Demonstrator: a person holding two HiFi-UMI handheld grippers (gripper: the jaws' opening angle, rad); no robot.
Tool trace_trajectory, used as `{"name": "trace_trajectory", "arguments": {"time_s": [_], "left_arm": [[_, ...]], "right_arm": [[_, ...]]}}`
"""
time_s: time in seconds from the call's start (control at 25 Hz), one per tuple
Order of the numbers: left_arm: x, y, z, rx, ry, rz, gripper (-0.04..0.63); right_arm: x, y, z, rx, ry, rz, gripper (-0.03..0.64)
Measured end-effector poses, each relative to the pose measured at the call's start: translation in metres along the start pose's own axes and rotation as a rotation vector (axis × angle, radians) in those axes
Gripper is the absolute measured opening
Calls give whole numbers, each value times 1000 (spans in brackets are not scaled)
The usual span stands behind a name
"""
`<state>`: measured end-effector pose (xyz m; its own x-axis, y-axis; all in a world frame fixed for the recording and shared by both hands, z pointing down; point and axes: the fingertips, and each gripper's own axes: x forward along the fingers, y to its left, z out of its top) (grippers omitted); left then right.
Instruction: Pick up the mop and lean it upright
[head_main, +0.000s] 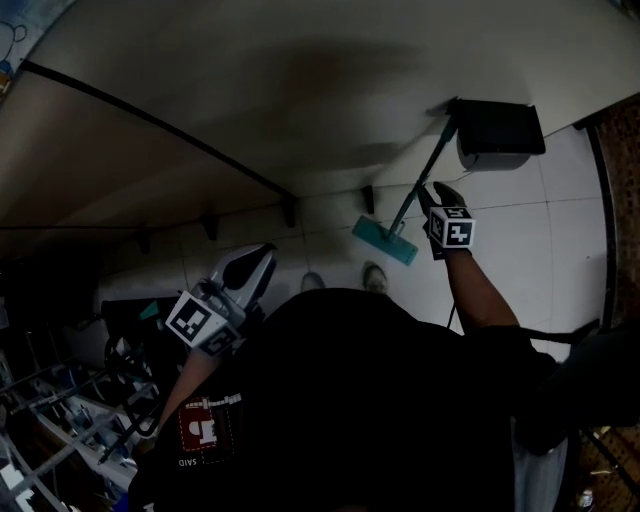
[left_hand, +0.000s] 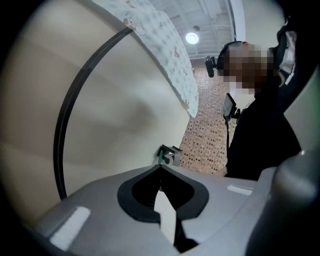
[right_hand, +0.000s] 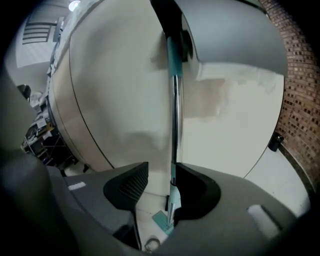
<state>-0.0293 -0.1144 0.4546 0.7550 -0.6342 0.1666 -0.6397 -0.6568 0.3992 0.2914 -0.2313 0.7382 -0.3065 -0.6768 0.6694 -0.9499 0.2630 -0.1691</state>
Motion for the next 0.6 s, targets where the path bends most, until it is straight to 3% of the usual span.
{"name": "trace_trajectory", "arguments": {"time_s": [0.12, 0.4, 0.6], "left_arm": [[0, -2, -13, 17, 74, 0, -3], [9, 27, -51, -29, 126, 51, -3], [13, 32, -71, -56, 145, 46, -3]], "right_arm": [[23, -14, -23, 0, 42, -33, 194], [58, -30, -38, -3, 39, -61, 221], [70, -39, -38, 5, 21, -73, 222]]}}
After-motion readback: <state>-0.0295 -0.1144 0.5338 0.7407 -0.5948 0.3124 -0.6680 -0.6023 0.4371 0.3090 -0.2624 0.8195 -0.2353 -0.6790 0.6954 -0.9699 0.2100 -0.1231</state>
